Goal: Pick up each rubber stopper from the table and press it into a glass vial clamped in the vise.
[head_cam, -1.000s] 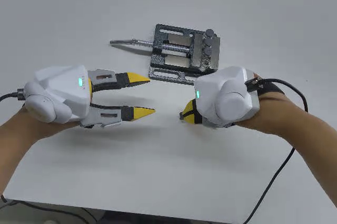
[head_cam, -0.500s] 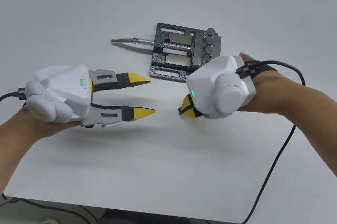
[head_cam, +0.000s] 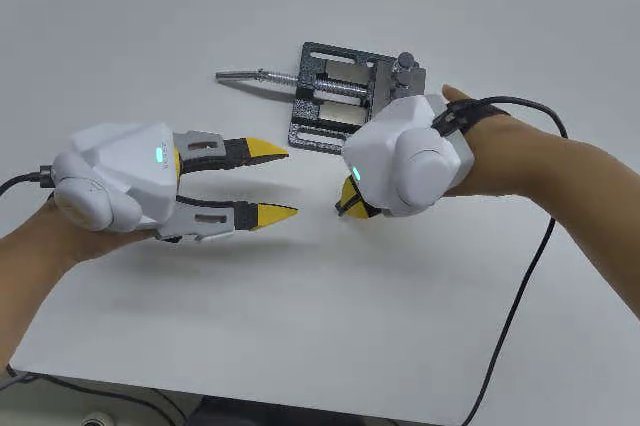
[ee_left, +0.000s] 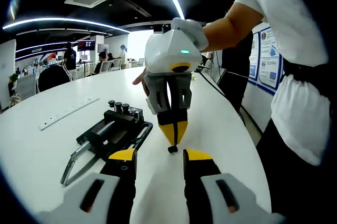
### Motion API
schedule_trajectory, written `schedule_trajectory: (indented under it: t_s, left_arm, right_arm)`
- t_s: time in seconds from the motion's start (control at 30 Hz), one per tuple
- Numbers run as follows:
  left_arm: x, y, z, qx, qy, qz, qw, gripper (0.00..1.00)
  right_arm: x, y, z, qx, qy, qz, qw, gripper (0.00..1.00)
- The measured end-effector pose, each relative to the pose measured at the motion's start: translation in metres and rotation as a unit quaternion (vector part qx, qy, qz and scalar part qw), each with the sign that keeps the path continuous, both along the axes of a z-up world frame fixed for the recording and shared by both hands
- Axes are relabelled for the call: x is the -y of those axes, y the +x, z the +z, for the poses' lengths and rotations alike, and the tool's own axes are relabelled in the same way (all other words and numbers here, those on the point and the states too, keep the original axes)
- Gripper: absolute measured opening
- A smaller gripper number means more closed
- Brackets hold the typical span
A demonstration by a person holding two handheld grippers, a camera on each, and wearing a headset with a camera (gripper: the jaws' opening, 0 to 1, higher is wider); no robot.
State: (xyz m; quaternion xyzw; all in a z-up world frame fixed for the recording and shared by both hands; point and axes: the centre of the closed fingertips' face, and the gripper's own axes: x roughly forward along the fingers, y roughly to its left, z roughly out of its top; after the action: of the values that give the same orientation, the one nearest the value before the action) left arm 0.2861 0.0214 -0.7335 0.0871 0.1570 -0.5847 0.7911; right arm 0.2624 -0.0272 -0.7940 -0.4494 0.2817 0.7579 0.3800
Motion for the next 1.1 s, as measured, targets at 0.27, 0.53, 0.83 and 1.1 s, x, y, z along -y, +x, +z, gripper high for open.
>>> schedule_trajectory:
  t_s: [0.27, 0.53, 0.83, 1.1]
  left_arm:
    - [-0.001, 0.001, -0.001, -0.002, 0.000, 0.000, 1.0000, 0.33]
    - [-0.002, 0.004, -0.002, -0.003, -0.001, -0.002, 1.0000, 0.33]
    - [-0.001, 0.006, -0.004, -0.004, 0.002, -0.009, 1.0000, 0.33]
    - [0.001, 0.007, -0.002, -0.003, 0.002, -0.015, 0.9999, 0.32]
  right_arm:
    - [0.000, 0.003, -0.002, -0.003, -0.006, 0.000, 1.0000, 0.02]
    - [0.001, 0.008, 0.001, -0.003, -0.004, -0.028, 0.9996, 0.06]
    - [0.003, 0.011, 0.009, -0.004, 0.012, -0.067, 0.9977, 0.06]
    - [0.003, 0.006, 0.015, -0.020, 0.032, -0.124, 0.9915, 0.07]
